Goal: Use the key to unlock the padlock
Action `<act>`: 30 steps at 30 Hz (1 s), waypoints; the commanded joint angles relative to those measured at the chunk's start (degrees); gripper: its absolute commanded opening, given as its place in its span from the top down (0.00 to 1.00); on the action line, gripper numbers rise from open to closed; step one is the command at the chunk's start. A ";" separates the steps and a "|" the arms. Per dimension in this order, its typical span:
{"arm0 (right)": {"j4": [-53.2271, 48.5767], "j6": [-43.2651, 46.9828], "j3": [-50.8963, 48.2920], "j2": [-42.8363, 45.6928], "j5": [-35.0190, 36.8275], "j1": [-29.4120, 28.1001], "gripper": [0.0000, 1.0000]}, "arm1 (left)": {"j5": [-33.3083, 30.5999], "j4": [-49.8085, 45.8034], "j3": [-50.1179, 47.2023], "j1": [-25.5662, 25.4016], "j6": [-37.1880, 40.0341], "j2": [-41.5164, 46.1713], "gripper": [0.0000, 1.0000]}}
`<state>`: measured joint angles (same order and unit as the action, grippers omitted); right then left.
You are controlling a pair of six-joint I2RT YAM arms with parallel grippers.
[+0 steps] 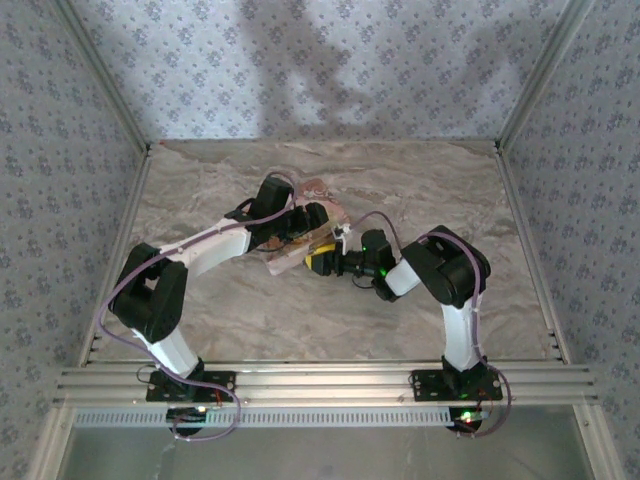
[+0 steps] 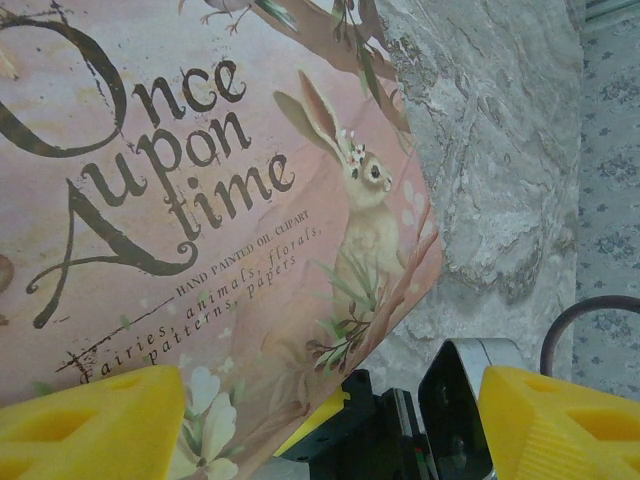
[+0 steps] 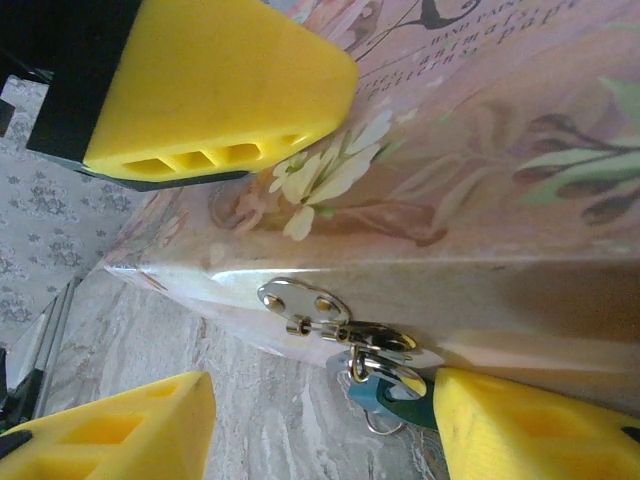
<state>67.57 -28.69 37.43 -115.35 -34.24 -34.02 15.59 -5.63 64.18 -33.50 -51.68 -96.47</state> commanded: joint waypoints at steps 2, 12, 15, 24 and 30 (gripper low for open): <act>0.67 -0.39 0.85 -1.05 3.34 -0.19 0.37 | 1.74 -8.08 -1.64 -0.96 -1.60 -0.66 0.22; 8.18 -3.63 1.21 -2.37 -0.86 -0.43 0.45 | 1.72 -8.04 -1.69 -0.96 -1.66 -0.61 0.22; 10.01 -4.26 0.90 -2.69 -1.57 -0.43 0.49 | 1.56 -8.08 -1.92 -0.96 -1.67 -0.48 0.22; 12.23 -4.32 0.10 -2.47 -3.11 -0.49 0.54 | 1.32 -8.17 -2.04 -0.97 -1.69 -0.30 0.22; 12.28 -3.85 -0.59 -2.29 -3.29 -0.61 0.57 | 1.37 -8.17 -2.19 -0.96 -1.69 -0.28 0.22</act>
<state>74.02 -33.01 37.10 -117.82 -35.40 -34.04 15.42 -6.31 64.16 -33.50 -51.72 -96.20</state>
